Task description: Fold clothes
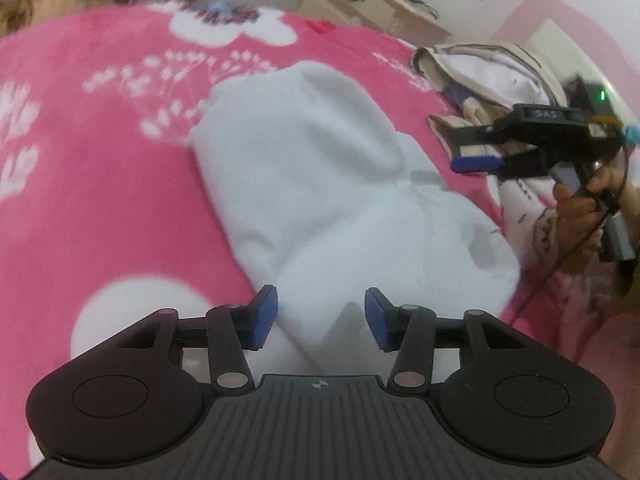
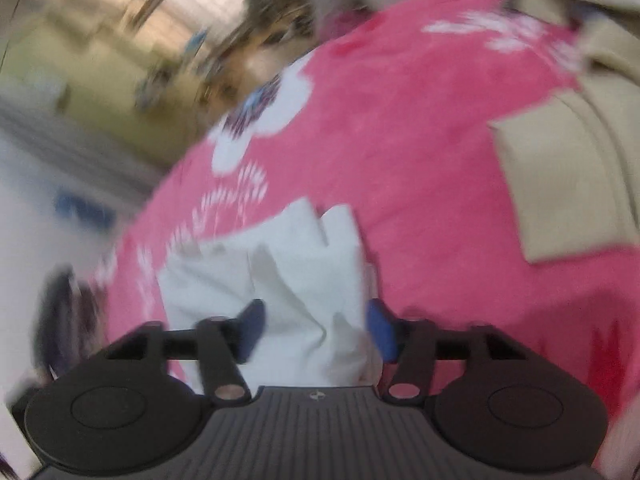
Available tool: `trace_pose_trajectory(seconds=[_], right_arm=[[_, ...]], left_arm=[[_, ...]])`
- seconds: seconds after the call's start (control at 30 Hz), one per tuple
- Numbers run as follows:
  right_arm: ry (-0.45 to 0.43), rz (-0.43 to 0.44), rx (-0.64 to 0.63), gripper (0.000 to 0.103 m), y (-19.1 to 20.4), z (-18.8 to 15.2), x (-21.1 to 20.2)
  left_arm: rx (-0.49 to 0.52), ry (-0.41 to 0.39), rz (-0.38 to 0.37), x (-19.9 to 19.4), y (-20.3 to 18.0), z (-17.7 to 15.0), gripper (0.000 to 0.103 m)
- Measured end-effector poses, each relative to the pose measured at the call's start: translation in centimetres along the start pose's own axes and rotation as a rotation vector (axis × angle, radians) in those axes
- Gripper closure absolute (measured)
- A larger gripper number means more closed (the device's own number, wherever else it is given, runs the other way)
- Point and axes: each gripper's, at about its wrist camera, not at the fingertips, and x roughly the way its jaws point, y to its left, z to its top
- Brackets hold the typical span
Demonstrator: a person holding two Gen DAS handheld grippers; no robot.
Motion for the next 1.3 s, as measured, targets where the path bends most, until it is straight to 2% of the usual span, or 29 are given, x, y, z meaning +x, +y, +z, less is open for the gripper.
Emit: trace_pose_trajectory(seconds=[0.07,0.2,0.27,0.47,0.57,0.67,0.77,0.83,0.9,0.93,1.03,1.3], right_arm=[[0.039,0.01,0.103,0.03,-1.7,-0.9,0.4],[0.118,0.029,0.31,0.03,-5.2,-2.8,1.2],[0.134,0.07,0.337,0.03,-5.7,-4.0,1.2],[0.264,0.16,0.436,0.03,-6.3,-7.3,1.5],[0.328,0.176,0.441,0.03,-5.8,-8.7,2.0],[0.345,0.166,0.397,0.031,-4.9,-9.3,1.7],[0.357,0.145,0.339,0.05,-3.9,-9.4,1.9],[0.362,0.131,0.306,0.078,-3.4,-9.4,1.8],[0.367,0.141,0.284,0.087,-2.8,-9.3,1.8],[0.364,0.151,0.265,0.088,-2.4,-9.1,1.7],[0.345,0.183,0.223,0.09,-1.3,-8.2,1.6],[0.248,0.31,0.219,0.09,1.2,-4.6,1.0]], left_arm=[[-0.081,0.042,-0.045,-0.1,0.7,-0.6,0.053],[-0.234,0.132,-0.167,1.4,1.4,-2.6,0.053],[-0.258,0.172,-0.208,2.5,1.0,-3.6,0.053],[-0.281,0.184,-0.261,3.9,0.3,-4.5,0.053],[-0.317,0.18,-0.277,4.0,0.8,-4.7,0.054],[-0.32,0.172,-0.28,4.0,0.8,-4.9,0.054],[-0.331,0.165,-0.268,4.1,0.8,-4.9,0.062],[-0.347,0.158,-0.255,4.2,0.8,-5.0,0.072],[-0.362,0.15,-0.254,4.0,1.0,-5.1,0.08],[-0.373,0.141,-0.265,3.8,1.1,-5.0,0.086],[-0.424,0.117,-0.313,3.2,1.7,-4.9,0.091],[-0.491,0.008,-0.398,0.3,2.8,-2.5,0.092]])
